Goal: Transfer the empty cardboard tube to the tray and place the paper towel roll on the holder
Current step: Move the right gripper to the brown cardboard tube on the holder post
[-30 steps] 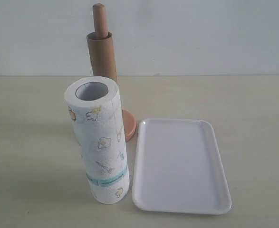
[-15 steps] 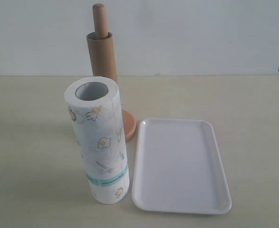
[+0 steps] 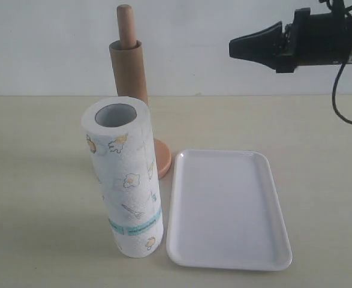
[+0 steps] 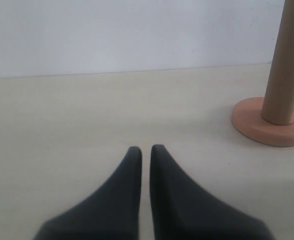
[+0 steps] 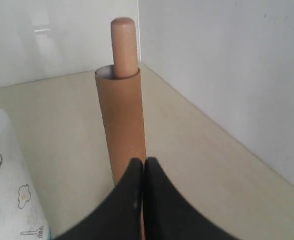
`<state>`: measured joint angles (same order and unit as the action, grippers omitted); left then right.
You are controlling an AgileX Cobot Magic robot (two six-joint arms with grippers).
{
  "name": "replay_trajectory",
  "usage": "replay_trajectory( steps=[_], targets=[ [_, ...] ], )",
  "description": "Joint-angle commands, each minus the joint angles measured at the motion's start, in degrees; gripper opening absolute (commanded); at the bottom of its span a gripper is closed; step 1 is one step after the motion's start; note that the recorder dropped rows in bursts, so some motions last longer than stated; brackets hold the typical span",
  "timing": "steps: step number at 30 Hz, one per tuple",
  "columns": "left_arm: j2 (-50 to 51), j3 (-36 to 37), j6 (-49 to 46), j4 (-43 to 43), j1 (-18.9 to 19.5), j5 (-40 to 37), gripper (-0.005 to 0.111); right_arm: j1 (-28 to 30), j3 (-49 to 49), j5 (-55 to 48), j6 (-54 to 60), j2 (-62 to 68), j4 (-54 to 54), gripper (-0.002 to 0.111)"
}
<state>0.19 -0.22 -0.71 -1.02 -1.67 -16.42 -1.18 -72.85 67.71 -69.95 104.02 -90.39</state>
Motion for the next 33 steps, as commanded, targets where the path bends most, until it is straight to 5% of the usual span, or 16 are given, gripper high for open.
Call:
replay_trajectory(
  steps=[1,3,6,8,13,22,33],
  targets=[
    [-0.2,0.2,-0.3,0.6,-0.2,0.2,0.006,-2.4,-1.1,-2.2,-4.8,1.5,-4.2,0.014],
    [-0.2,0.2,-0.3,0.6,-0.2,0.2,0.006,-4.7,-1.1,-4.4,-4.8,1.9,-6.1,0.030],
    [-0.2,0.2,-0.3,0.6,-0.2,0.2,0.006,-13.0,-1.1,-16.4,-5.0,1.9,-7.8,0.089],
    [-0.2,0.2,-0.3,0.6,-0.2,0.2,0.006,-17.4,-1.1,-22.2,-4.4,1.9,-7.7,0.105],
    [-0.2,0.2,-0.3,0.6,-0.2,0.2,0.006,-21.8,-1.1,-32.1,-0.5,1.9,-5.7,0.105],
    [-0.2,0.2,-0.3,0.6,-0.2,0.2,0.006,-21.8,-1.1,-29.2,6.1,1.9,12.3,0.105],
    [-0.2,0.2,-0.3,0.6,-0.2,0.2,0.006,-23.5,-5.8,-28.1,4.0,5.9,15.3,0.105]
  ],
)
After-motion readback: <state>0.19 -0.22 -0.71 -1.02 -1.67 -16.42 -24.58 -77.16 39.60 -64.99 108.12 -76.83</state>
